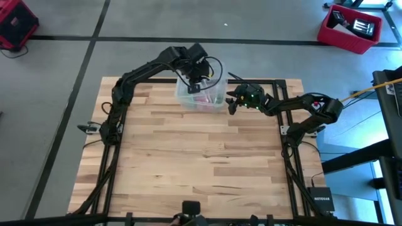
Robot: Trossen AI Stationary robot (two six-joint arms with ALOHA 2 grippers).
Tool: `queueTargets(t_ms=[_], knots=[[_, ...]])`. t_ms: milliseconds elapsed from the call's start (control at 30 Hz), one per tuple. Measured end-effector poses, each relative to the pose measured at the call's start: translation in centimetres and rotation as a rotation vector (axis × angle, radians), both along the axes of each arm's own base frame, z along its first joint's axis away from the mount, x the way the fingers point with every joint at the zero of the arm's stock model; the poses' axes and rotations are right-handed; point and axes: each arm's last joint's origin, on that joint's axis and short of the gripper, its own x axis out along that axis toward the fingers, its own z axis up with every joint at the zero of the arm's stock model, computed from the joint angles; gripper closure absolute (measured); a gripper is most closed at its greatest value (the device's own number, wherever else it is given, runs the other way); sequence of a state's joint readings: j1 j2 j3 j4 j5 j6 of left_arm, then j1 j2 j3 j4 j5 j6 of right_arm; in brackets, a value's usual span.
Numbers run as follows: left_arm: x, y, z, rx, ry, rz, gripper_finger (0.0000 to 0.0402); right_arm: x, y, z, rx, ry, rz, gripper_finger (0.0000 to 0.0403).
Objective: Roll bandage
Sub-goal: Close the transparent bin
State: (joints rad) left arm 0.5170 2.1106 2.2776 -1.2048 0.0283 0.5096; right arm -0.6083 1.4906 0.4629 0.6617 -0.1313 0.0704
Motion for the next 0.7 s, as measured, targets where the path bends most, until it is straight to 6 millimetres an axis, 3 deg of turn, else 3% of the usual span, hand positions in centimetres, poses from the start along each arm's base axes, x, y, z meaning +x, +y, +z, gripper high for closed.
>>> queueTargets(t_ms=[433, 700], knots=[[2.6, -0.1, -3.6, -0.020, 0.054, -0.042, 0.0370, 0.0, 0.0, 0.0, 0.000, 0.002, 0.000, 0.0205], [2.4, -0.5, -4.0, -0.030, 0.105, -0.070, 0.0368, 0.0, 0.0, 0.0, -0.006, 0.006, 0.006, 0.0205]])
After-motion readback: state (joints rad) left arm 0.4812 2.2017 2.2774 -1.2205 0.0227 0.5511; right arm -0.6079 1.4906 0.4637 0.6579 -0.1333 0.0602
